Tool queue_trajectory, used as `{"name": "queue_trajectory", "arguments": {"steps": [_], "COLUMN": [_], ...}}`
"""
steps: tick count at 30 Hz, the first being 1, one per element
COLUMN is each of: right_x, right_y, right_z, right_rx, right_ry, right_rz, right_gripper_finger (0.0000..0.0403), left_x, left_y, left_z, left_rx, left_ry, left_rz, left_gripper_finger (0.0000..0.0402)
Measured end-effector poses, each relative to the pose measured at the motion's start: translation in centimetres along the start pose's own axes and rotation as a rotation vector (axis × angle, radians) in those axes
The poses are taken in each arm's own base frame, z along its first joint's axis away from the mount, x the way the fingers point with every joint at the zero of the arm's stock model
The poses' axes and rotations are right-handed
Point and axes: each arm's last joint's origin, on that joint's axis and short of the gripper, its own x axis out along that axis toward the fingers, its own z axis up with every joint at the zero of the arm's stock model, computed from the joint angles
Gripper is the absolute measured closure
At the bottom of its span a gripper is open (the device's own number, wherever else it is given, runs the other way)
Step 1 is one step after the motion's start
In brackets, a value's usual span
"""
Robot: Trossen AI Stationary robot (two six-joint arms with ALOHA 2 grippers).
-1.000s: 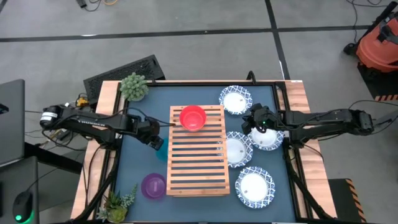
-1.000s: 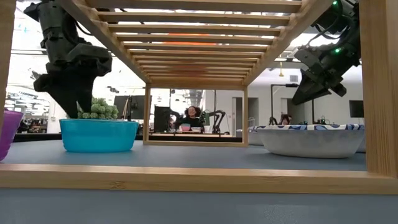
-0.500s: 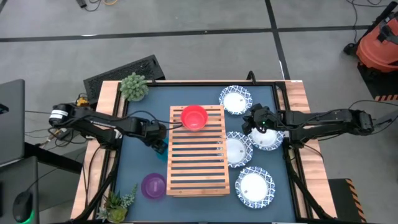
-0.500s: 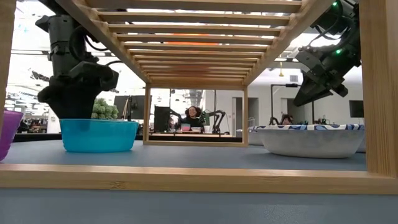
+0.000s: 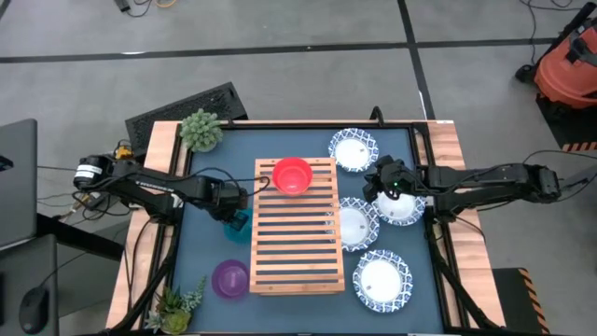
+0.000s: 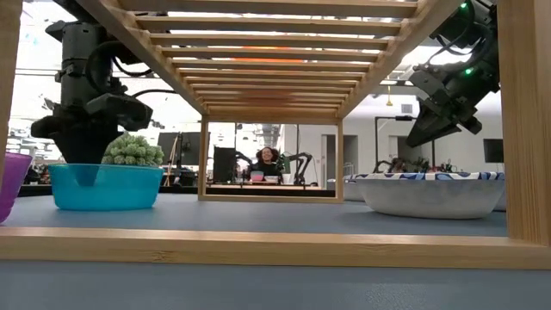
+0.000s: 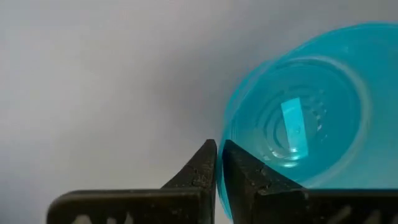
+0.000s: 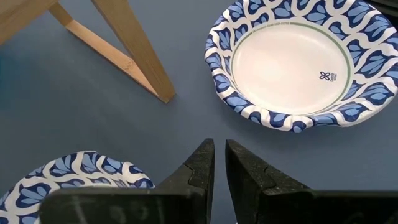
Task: Place and stack bowls onto a shelf
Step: Stack the small blue bowl on top of the small orange bowl
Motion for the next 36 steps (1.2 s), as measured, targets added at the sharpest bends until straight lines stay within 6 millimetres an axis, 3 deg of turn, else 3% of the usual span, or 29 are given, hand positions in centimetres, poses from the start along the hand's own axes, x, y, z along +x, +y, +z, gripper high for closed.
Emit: {"name": "queue_trajectory", "arguments": {"steps": [6,11,20,26,31,36], "right_x": [0.0,0.0,0.0,0.0,0.0,0.0], "right_y": [0.0,0.0,0.0,0.0,0.0,-0.1], "right_z": [0.0,0.0,0.0,0.0,0.0,0.1], "right_rx": [-0.016,-0.016,-0.016,-0.016,-0.016,-0.016], "right_ry": [0.000,-0.001,-0.002,-0.003,-0.008,-0.021], "right_rz": [-0.001,-0.001,-0.003,-0.004,-0.012,-0.029], "right_gripper_finger": [0.0335,0.0335,0.0335,0.0335,0.0335,0.0335], "left_x": [-0.2,-1.9,-6.9,-10.9,-15.3,-18.9], "left_y": [0.5,2.0,5.8,7.2,7.4,5.7], "left_z": [-0.3,-0.6,-1.5,-1.9,-1.5,-0.3], "left_rx": [-0.054,-0.131,-0.430,-0.655,-0.743,-0.688], "left_ry": [0.076,0.083,-0.079,-0.341,-0.621,-0.734], "left_rz": [0.031,0.051,-0.122,-0.417,-0.635,-0.741], "left_gripper_finger": [0.0401,0.0401,0.0402,0.0401,0.0401,0.0401]}}
